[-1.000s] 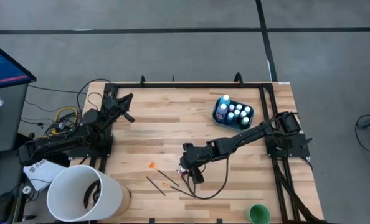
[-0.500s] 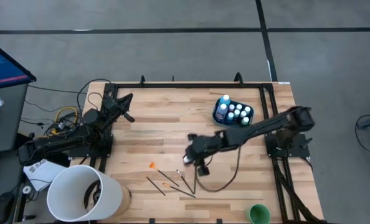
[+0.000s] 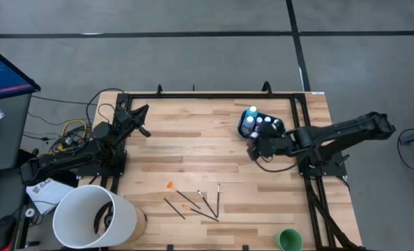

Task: Pick & Place Paint Supplies
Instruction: Put the small red paint bottle into the blue bin

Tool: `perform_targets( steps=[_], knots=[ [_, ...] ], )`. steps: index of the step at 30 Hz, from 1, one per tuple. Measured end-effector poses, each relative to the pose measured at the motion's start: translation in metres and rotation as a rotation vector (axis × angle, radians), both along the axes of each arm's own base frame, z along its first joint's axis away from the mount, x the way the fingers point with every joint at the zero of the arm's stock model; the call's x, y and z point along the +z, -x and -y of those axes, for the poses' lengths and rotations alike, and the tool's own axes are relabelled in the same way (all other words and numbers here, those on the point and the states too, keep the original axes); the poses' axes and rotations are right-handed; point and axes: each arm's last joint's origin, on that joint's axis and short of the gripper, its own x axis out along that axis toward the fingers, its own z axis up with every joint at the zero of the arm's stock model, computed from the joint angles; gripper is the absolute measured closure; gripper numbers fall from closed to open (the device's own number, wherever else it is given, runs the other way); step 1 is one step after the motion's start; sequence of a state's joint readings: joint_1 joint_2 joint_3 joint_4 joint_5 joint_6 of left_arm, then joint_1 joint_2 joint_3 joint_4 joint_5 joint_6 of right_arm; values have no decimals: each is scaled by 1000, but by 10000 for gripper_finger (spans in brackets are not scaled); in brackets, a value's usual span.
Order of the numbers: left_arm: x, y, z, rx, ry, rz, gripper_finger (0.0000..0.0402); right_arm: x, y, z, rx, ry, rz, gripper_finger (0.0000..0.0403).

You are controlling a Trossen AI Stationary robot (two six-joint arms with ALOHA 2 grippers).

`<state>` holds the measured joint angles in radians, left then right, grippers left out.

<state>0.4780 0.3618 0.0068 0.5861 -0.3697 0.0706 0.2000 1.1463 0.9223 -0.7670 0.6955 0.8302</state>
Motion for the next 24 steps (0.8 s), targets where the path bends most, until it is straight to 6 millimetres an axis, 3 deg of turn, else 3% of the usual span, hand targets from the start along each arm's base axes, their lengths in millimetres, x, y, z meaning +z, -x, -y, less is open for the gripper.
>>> perform_targets(
  steps=[5, 12, 24],
  knots=[
    [0, 0, 0, 0, 0, 0, 394, -19, 16, 6, -149, 7, -10, 295],
    [0, 0, 0, 0, 0, 0, 394, -32, 23, 9, -278, 18, -63, 295],
    [0, 0, 0, 0, 0, 0, 394, -60, 5, 8, -356, 94, -160, 295]
  ],
)
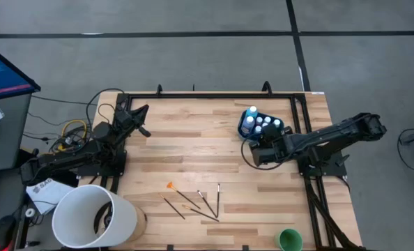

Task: Pick & Place Paint Supplies
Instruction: Put the small red paint bottle into the blue bin

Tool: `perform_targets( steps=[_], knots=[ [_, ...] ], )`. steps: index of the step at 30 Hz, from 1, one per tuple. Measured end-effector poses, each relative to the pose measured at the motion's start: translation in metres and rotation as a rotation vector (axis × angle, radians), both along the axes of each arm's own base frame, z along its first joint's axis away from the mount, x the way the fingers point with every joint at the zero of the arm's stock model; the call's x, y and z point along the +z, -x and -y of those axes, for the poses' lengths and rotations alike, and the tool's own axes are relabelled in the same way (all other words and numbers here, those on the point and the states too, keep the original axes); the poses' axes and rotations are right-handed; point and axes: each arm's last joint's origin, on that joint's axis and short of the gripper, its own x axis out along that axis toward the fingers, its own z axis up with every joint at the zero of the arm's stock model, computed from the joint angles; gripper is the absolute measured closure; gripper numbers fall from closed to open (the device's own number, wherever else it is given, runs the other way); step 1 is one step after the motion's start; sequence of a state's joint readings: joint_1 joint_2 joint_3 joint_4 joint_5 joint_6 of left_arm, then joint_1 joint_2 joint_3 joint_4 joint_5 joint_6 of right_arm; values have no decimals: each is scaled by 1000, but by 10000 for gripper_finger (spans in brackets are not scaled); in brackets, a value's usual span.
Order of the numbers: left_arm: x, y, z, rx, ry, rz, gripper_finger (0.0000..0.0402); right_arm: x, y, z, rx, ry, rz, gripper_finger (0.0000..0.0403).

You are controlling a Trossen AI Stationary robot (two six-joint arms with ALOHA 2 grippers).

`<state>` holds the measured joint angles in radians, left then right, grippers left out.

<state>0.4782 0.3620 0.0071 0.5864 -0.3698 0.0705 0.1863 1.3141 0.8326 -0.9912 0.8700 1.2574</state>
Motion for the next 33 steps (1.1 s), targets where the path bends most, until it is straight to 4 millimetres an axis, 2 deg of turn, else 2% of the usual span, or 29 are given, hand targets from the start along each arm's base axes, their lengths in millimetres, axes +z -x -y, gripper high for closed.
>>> perform_targets(
  steps=[10, 17, 24, 33],
  knots=[
    [0, 0, 0, 0, 0, 0, 394, -8, -3, 0, 1, 59, -65, 295],
    [0, 0, 0, 0, 0, 0, 394, -9, -3, 0, -19, 54, -44, 295],
    [0, 0, 0, 0, 0, 0, 394, -24, 7, 1, -77, 47, -22, 295],
    [0, 0, 0, 0, 0, 1, 394, -25, 5, 0, -78, 37, 12, 295]
  ],
)
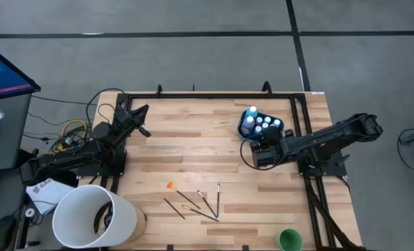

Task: Pick & Place Paint Supplies
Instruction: Put the small red paint bottle into the blue bin

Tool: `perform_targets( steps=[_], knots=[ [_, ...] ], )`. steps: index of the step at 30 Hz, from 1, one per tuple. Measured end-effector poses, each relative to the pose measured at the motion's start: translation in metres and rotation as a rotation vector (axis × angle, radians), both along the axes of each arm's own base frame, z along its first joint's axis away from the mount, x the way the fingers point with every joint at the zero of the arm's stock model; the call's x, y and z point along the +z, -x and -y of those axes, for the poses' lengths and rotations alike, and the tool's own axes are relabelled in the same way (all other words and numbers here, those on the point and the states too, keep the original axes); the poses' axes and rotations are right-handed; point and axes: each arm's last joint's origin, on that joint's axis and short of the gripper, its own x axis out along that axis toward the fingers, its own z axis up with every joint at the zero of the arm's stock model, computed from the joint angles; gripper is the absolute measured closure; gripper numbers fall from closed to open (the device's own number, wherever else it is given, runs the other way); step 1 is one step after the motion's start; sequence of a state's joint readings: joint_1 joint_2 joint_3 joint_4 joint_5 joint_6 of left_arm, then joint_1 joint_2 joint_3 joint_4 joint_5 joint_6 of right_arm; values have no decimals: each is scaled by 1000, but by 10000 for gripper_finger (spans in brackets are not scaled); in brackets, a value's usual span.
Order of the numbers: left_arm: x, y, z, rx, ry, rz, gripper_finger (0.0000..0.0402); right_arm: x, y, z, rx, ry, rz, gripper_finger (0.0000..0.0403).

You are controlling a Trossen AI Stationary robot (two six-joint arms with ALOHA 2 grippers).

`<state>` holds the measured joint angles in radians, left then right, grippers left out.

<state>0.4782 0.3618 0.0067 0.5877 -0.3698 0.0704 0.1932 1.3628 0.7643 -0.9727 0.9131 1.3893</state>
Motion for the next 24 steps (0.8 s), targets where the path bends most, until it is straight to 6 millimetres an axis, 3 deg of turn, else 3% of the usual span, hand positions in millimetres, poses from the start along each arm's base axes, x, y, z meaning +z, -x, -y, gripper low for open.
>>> perform_targets(
  steps=[21, 24],
  knots=[
    [0, 0, 0, 0, -1, 1, 394, -18, 4, 3, -12, -7, 40, 295],
    [0, 0, 0, 0, -1, 1, 394, -18, 4, 3, -12, -6, 39, 267]
  ],
)
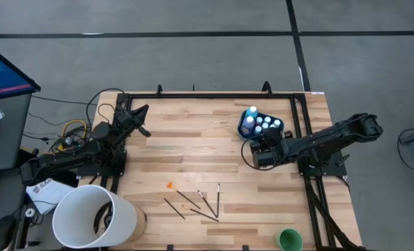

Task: Pick & Place Paint Supplies
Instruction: Put the small red paint bottle into the blue bin, then put the right silver paint brush into the green cup

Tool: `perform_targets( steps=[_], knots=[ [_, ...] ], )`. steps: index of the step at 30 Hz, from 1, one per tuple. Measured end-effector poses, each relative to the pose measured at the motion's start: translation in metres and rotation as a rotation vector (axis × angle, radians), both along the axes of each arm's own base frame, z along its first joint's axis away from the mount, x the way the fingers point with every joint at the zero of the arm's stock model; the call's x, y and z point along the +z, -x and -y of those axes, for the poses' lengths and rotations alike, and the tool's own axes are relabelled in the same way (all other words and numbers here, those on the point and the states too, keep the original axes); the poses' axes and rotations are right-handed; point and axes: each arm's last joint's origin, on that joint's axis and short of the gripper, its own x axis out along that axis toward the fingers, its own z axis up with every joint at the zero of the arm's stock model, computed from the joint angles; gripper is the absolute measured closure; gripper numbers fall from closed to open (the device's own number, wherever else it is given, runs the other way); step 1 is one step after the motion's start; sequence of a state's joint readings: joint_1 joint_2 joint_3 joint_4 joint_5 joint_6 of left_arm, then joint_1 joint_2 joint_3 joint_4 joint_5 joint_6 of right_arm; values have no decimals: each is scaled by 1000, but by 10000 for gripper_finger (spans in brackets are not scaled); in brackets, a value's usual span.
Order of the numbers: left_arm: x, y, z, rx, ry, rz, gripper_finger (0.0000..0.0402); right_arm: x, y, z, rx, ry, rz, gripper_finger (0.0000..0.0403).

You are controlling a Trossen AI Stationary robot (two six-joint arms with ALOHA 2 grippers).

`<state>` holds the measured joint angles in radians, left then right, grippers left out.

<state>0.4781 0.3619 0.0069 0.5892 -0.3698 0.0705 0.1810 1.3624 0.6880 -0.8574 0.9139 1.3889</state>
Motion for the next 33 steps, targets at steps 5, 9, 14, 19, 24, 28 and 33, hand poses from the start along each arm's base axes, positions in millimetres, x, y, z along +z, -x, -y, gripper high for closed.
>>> perform_targets(
  steps=[5, 9, 14, 19, 24, 28, 33],
  knots=[
    [0, 0, 0, 0, 0, 0, 394, 0, 0, 0, -1, 1, 0, 206],
    [0, 0, 0, 0, 0, 0, 394, 2, 1, 0, 26, 7, -28, 195],
    [0, 0, 0, 0, 0, 0, 394, 35, -5, -1, 140, 23, -51, 202],
    [0, 0, 0, 0, 0, 0, 394, 92, -24, -7, 336, -50, 71, 209],
    [0, 0, 0, 0, -2, 4, 394, 125, -60, -20, 627, -158, 183, 221],
    [0, 0, 0, 0, -2, 4, 394, 127, -92, -29, 697, -233, 130, 234],
    [0, 0, 0, 0, -2, 3, 394, 113, -125, -41, 702, -321, -45, 232]
  ],
)
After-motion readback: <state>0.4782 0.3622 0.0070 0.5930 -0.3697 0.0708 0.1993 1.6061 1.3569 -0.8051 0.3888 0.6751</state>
